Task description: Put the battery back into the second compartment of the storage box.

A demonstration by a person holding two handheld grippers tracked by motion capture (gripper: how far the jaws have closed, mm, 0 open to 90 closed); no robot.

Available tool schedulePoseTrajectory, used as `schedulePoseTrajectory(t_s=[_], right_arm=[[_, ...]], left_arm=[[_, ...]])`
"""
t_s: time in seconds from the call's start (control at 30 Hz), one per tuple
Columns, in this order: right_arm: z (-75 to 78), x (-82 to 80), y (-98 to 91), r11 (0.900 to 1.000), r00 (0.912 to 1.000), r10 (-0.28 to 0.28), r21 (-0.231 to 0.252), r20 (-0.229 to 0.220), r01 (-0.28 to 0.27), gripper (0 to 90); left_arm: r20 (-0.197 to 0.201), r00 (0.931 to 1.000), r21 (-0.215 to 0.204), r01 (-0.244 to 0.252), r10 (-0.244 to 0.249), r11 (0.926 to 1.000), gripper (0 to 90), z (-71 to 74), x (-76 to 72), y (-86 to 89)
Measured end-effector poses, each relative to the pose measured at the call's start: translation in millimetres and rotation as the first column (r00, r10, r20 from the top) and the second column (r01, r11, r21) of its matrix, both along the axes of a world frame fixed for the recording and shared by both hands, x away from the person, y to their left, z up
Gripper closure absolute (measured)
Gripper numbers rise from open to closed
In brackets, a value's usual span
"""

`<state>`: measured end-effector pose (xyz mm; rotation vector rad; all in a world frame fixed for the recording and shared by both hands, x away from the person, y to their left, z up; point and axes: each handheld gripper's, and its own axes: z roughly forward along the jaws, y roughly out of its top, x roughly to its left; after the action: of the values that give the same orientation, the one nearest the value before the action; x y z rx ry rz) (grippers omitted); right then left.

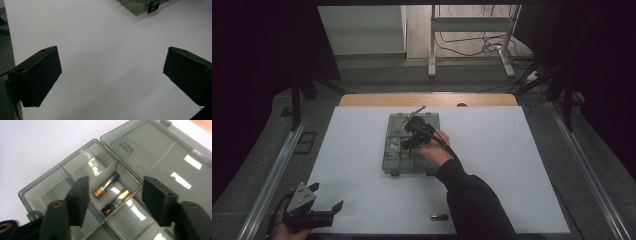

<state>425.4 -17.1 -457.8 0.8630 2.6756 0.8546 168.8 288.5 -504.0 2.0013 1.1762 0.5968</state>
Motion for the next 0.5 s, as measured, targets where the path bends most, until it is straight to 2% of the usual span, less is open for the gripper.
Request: schedulePoseTrajectory(t_s=[0.2,0.37,0.5], right_arm=[[7.3,-10.3,-9.0,0.9982,0.9982,0.060,0.001,0.005,-0.060,18.4],[10.8,-19.3,-17.9,0.9950,0.9950,0.099,0.012,-0.008,-0.099,10.1],[10.4,-25.5,-23.0,0.9930,0.9937,0.111,-0.039,-0.009,-0.112,3.4]], left_arm=[[-0.001,1.0000,0.005,0.002,-0.002,1.0000,2.0,0.0,0.1,-0.4],[-0.002,1.0000,0.008,0.003,-0.003,1.0000,2.0,0.0,0.2,-0.8],[-0.002,1.0000,0.009,0.004,-0.003,1.0000,2.1,-0.1,0.2,-1.3]])
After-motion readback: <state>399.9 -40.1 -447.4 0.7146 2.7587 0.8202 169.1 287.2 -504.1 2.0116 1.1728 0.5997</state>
